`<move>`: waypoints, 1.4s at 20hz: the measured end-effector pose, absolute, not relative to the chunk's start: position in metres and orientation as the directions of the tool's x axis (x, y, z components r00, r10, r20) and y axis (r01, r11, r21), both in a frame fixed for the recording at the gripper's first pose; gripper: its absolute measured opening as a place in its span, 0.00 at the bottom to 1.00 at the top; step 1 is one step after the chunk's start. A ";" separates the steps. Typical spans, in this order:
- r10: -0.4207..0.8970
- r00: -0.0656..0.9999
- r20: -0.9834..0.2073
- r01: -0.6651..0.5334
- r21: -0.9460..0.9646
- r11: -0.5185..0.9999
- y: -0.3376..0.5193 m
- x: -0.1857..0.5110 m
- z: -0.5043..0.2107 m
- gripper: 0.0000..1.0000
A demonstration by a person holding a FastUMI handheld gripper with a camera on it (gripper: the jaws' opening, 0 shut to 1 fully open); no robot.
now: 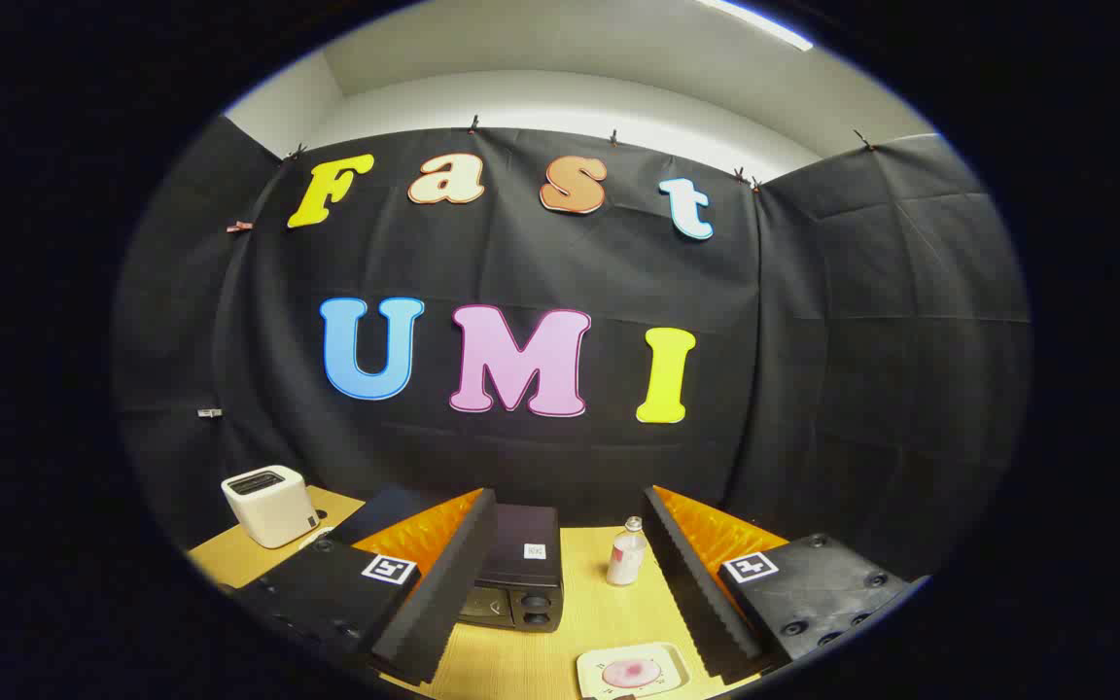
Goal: Open the toaster oven, put the food inside, and close the toaster oven door.
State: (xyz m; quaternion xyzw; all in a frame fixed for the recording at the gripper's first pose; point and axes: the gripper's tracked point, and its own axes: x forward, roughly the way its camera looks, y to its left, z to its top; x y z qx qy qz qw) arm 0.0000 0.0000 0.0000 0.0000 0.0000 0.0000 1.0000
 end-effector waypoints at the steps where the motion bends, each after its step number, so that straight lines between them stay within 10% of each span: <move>1: -0.002 1.000 -0.002 0.002 0.003 1.000 0.000 0.000 -0.001 0.98; 28: 0.086 0.996 -0.030 -0.085 0.017 0.996 0.119 0.034 -0.042 0.99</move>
